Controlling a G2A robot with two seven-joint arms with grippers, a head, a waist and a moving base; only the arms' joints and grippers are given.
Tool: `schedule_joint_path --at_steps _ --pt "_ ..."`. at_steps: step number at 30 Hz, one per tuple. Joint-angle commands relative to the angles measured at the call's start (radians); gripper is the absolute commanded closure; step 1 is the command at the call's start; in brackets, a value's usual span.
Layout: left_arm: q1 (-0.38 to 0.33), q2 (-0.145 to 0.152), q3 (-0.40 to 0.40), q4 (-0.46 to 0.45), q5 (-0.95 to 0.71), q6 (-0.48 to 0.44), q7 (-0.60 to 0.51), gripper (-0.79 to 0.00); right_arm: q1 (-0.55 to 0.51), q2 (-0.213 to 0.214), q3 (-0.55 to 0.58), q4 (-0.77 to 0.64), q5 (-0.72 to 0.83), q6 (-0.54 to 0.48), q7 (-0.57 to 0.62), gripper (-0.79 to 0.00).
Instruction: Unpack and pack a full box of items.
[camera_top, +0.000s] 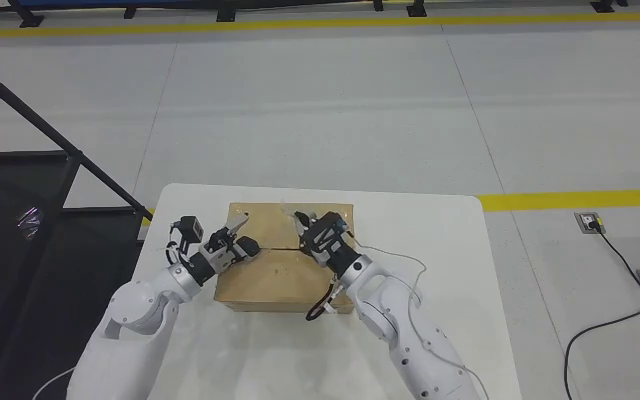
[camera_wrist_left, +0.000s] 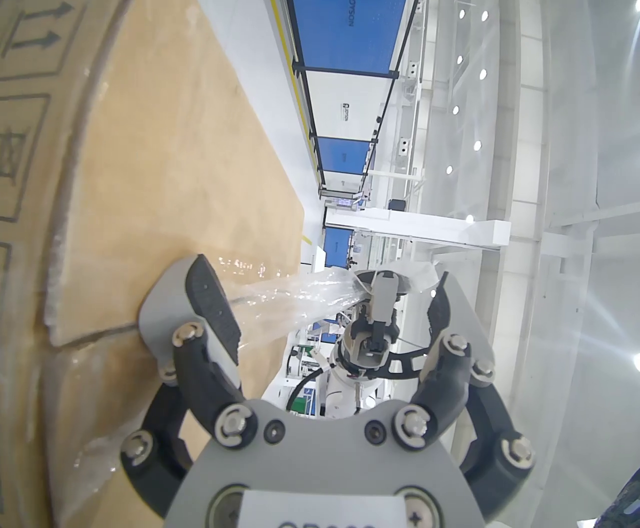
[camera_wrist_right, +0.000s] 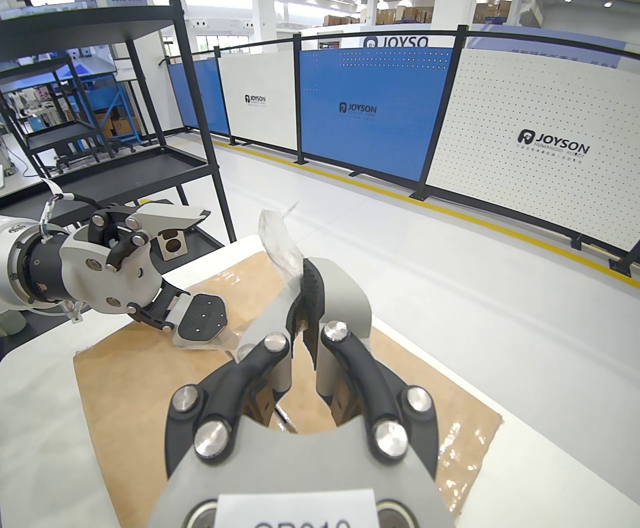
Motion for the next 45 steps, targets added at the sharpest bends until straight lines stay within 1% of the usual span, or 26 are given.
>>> schedule_joint_path --at_steps 1,10,15,17,20,38,45 --pt "-0.004 -0.001 0.009 -0.002 0.005 0.004 0.002 -0.785 -0.012 0.000 0.001 -0.007 -0.002 0.024 0.006 0.000" --pt "-0.022 -0.006 0.038 -0.008 0.009 0.013 0.008 -0.785 -0.040 0.005 0.016 -0.002 0.016 0.030 -0.025 0.000" --pt "-0.035 -0.009 0.055 -0.013 0.018 0.017 0.012 -0.785 -0.048 0.009 0.027 0.002 0.027 0.022 -0.024 0.000" --pt "-0.039 -0.010 0.064 -0.018 0.023 0.018 0.012 -0.785 -0.051 0.010 0.030 0.007 0.035 0.017 -0.025 -0.018" --pt "-0.043 -0.012 0.075 -0.024 0.030 0.020 0.013 -0.785 -0.056 0.012 0.032 0.011 0.037 0.015 -0.031 0.000" --pt "-0.076 -0.021 0.116 -0.015 0.035 0.028 0.019 -0.785 -0.119 0.023 0.044 -0.006 0.042 0.038 -0.076 0.000" --pt "-0.087 -0.025 0.133 -0.006 0.037 0.028 0.018 -0.785 -0.136 0.028 0.052 -0.001 0.053 0.027 -0.099 0.000"
